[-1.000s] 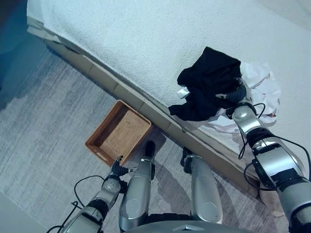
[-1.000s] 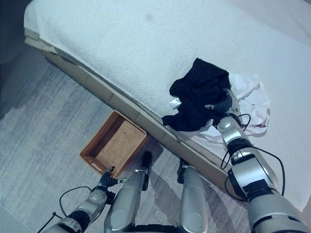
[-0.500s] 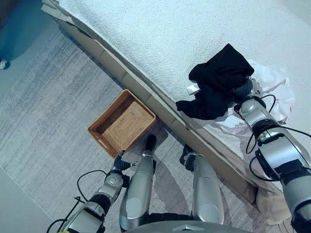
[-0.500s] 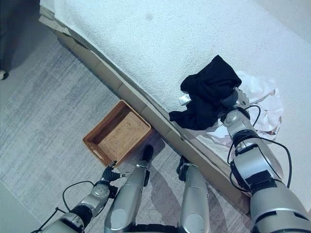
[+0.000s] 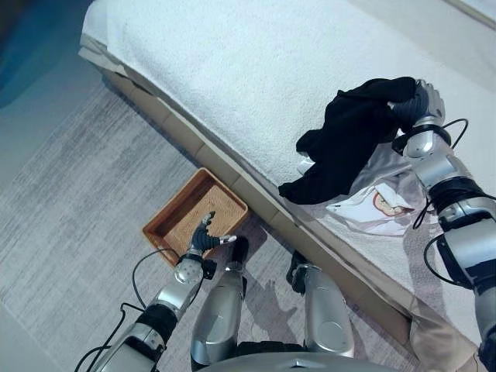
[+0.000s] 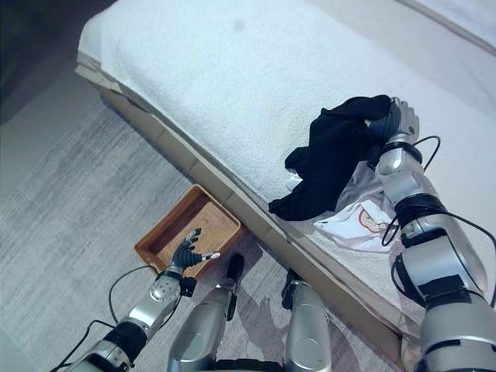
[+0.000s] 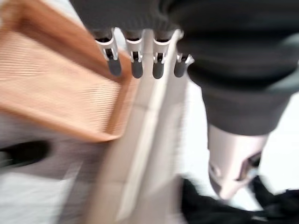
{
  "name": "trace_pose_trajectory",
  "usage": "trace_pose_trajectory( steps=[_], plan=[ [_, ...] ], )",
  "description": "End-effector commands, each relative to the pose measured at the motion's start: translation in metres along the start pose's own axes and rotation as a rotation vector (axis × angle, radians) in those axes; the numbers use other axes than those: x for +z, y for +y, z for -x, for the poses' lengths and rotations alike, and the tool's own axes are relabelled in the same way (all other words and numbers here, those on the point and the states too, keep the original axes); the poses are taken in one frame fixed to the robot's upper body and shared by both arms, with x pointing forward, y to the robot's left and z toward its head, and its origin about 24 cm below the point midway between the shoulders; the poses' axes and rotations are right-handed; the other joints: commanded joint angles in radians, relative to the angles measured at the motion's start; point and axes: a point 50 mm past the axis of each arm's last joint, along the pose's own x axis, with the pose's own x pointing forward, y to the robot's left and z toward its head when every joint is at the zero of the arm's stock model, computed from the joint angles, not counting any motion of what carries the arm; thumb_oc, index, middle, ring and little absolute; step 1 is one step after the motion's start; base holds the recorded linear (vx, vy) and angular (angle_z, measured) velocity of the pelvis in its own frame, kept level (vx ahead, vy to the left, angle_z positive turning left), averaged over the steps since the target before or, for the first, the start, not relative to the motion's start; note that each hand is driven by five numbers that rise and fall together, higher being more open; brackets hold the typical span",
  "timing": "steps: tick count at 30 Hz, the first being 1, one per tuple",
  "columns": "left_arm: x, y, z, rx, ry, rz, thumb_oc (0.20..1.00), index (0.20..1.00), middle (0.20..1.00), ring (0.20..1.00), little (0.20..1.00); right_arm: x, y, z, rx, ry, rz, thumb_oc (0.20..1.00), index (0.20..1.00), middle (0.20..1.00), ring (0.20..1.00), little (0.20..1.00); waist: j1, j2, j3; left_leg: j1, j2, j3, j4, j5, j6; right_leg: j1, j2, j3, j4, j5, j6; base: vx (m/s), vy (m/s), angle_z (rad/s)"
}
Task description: Pick up clothes into the bucket
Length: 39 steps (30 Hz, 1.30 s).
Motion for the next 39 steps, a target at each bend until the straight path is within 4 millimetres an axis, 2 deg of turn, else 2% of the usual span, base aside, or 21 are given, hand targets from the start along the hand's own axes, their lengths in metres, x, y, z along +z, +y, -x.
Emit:
trace_pose_trajectory(
  steps=[1, 4, 5, 6, 8, 12, 16, 17, 21, 24, 25, 27, 29, 30, 33, 39],
  plan=[
    [0.013, 0.013, 0.005, -0.003, -0.095, 0.003, 1.000, 1.000, 1.000, 1.000, 1.000, 0.014, -0.024, -0.002, -0.084, -0.112, -0.030, 0.200, 0.200, 0.200, 0.200, 0.200, -0.049, -0.060, -0.184, -0.017, 0.015, 0.028, -0.032, -0.010, -0.018, 0.093, 0.001, 0.075, -0.129, 0.017, 0.088, 0.08, 0.050, -0.43],
    [0.047, 0.026, -0.002, 0.011, -0.230, -0.050, 1.000, 1.000, 1.000, 1.000, 1.000, 0.024, -0.026, 0.006, -0.071, -0.188, -0.071, 0.200, 0.200, 0.200, 0.200, 0.200, -0.071, -0.076, -0.233, 0.027, 0.019, 0.062, -0.053, -0.017, -0.015, 0.135, 0.015, 0.097, -0.180, 0.035, 0.098, 0.10, 0.031, -0.32],
    [0.067, 0.031, -0.003, 0.011, -0.307, -0.073, 1.000, 1.000, 1.000, 1.000, 1.000, 0.025, -0.024, 0.012, -0.034, -0.219, -0.077, 0.200, 0.200, 0.200, 0.200, 0.200, -0.080, -0.085, -0.263, 0.053, 0.023, 0.081, -0.058, -0.027, -0.015, 0.159, 0.022, 0.111, -0.200, 0.037, 0.103, 0.09, 0.015, -0.40],
    [0.067, 0.031, -0.003, 0.010, -0.306, -0.075, 1.000, 1.000, 1.000, 1.000, 1.000, 0.024, -0.024, 0.013, -0.034, -0.217, -0.077, 0.200, 0.200, 0.200, 0.200, 0.200, -0.077, -0.086, -0.262, 0.056, 0.023, 0.083, -0.059, -0.027, -0.014, 0.161, 0.023, 0.113, -0.201, 0.038, 0.103, 0.10, 0.007, -0.44],
    [0.092, 0.036, -0.007, 0.019, -0.397, -0.110, 1.000, 1.000, 1.000, 1.000, 1.000, 0.028, -0.022, 0.021, 0.022, -0.261, -0.089, 0.200, 0.200, 0.200, 0.200, 0.200, -0.090, -0.096, -0.292, 0.086, 0.030, 0.102, -0.062, -0.040, -0.014, 0.185, 0.025, 0.129, -0.209, 0.037, 0.106, 0.09, 0.006, -0.38],
    [0.135, 0.030, -0.012, -0.012, -0.544, -0.144, 1.000, 1.000, 1.000, 1.000, 1.000, 0.031, -0.014, 0.037, 0.170, -0.314, -0.139, 0.200, 0.200, 0.200, 0.200, 0.200, -0.114, -0.110, -0.348, 0.141, 0.040, 0.133, -0.072, -0.059, -0.013, 0.234, 0.029, 0.151, -0.225, 0.032, 0.107, 0.10, 0.006, -0.21],
    [0.148, 0.024, -0.016, -0.034, -0.575, -0.156, 1.000, 1.000, 1.000, 1.000, 1.000, 0.037, -0.009, 0.044, 0.241, -0.342, -0.192, 0.200, 0.200, 0.200, 0.200, 0.200, -0.122, -0.112, -0.364, 0.164, 0.045, 0.148, -0.077, -0.067, -0.012, 0.249, 0.032, 0.164, -0.236, 0.036, 0.108, 0.06, 0.008, -0.25],
    [0.159, 0.019, -0.021, -0.055, -0.599, -0.194, 1.000, 1.000, 1.000, 1.000, 1.000, 0.045, -0.007, 0.048, 0.300, -0.377, -0.226, 0.200, 0.200, 0.200, 0.200, 0.200, -0.131, -0.113, -0.376, 0.177, 0.049, 0.163, -0.079, -0.071, -0.012, 0.258, 0.034, 0.174, -0.242, 0.038, 0.110, 0.05, 0.014, -0.18],
    [0.173, 0.006, -0.031, -0.089, -0.615, -0.252, 1.000, 1.000, 1.000, 1.000, 1.000, 0.071, -0.005, 0.056, 0.403, -0.484, -0.312, 0.200, 0.200, 0.200, 0.200, 0.200, -0.144, -0.114, -0.392, 0.200, 0.054, 0.187, -0.080, -0.080, -0.010, 0.272, 0.039, 0.192, -0.251, 0.040, 0.113, 0.04, 0.014, -0.25],
    [0.175, -0.007, -0.039, -0.114, -0.599, -0.291, 1.000, 1.000, 1.000, 1.000, 1.000, 0.090, -0.005, 0.063, 0.460, -0.558, -0.390, 0.200, 0.200, 0.200, 0.200, 0.200, -0.150, -0.114, -0.397, 0.214, 0.057, 0.194, -0.085, -0.080, -0.011, 0.284, 0.040, 0.196, -0.252, 0.037, 0.114, 0.03, 0.006, -0.20],
    [0.175, -0.008, -0.039, -0.114, -0.599, -0.291, 1.000, 1.000, 1.000, 1.000, 1.000, 0.090, -0.005, 0.063, 0.460, -0.558, -0.390, 0.200, 0.200, 0.200, 0.200, 0.200, -0.150, -0.114, -0.397, 0.215, 0.057, 0.194, -0.085, -0.080, -0.011, 0.285, 0.040, 0.196, -0.252, 0.037, 0.114, 0.02, 0.009, -0.17],
    [0.177, -0.020, -0.043, -0.148, -0.591, -0.301, 1.000, 1.000, 1.000, 1.000, 1.000, 0.105, -0.006, 0.070, 0.498, -0.624, -0.448, 0.200, 0.200, 0.200, 0.200, 0.200, -0.159, -0.112, -0.400, 0.223, 0.059, 0.195, -0.090, -0.081, -0.010, 0.292, 0.039, 0.196, -0.253, 0.036, 0.114, 0.00, 0.000, 0.00],
    [0.176, -0.025, -0.044, -0.168, -0.582, -0.297, 1.000, 1.000, 1.000, 1.000, 1.000, 0.109, -0.006, 0.072, 0.506, -0.639, -0.462, 0.200, 0.200, 0.200, 0.200, 0.200, -0.162, -0.111, -0.400, 0.225, 0.059, 0.197, -0.091, -0.081, -0.010, 0.292, 0.038, 0.196, -0.253, 0.037, 0.115, 0.00, 0.000, 0.00],
    [0.176, -0.035, -0.044, -0.217, -0.572, -0.278, 1.000, 1.000, 1.000, 1.000, 1.000, 0.115, -0.006, 0.075, 0.520, -0.666, -0.480, 0.200, 0.200, 0.200, 0.200, 0.200, -0.167, -0.110, -0.402, 0.228, 0.059, 0.198, -0.090, -0.083, -0.009, 0.295, 0.038, 0.197, -0.255, 0.037, 0.116, 0.00, 0.000, 0.00],
    [0.176, -0.052, -0.041, -0.318, -0.558, -0.225, 1.000, 1.000, 1.000, 1.000, 1.000, 0.123, -0.006, 0.079, 0.534, -0.703, -0.503, 0.200, 0.200, 0.200, 0.200, 0.200, -0.170, -0.109, -0.401, 0.231, 0.059, 0.197, -0.092, -0.083, -0.008, 0.298, 0.037, 0.199, -0.258, 0.038, 0.117, 0.00, 0.000, 0.00],
    [0.188, -0.080, -0.024, -0.595, -0.564, -0.097, 1.000, 1.000, 1.000, 1.000, 1.000, 0.133, -0.009, 0.091, 0.581, -0.763, -0.525, 0.200, 0.200, 0.200, 0.200, 0.200, -0.172, -0.100, -0.402, 0.230, 0.057, 0.190, -0.093, -0.081, -0.007, 0.301, 0.032, 0.191, -0.262, 0.041, 0.120, 0.00, 0.000, 0.00]
  ],
)
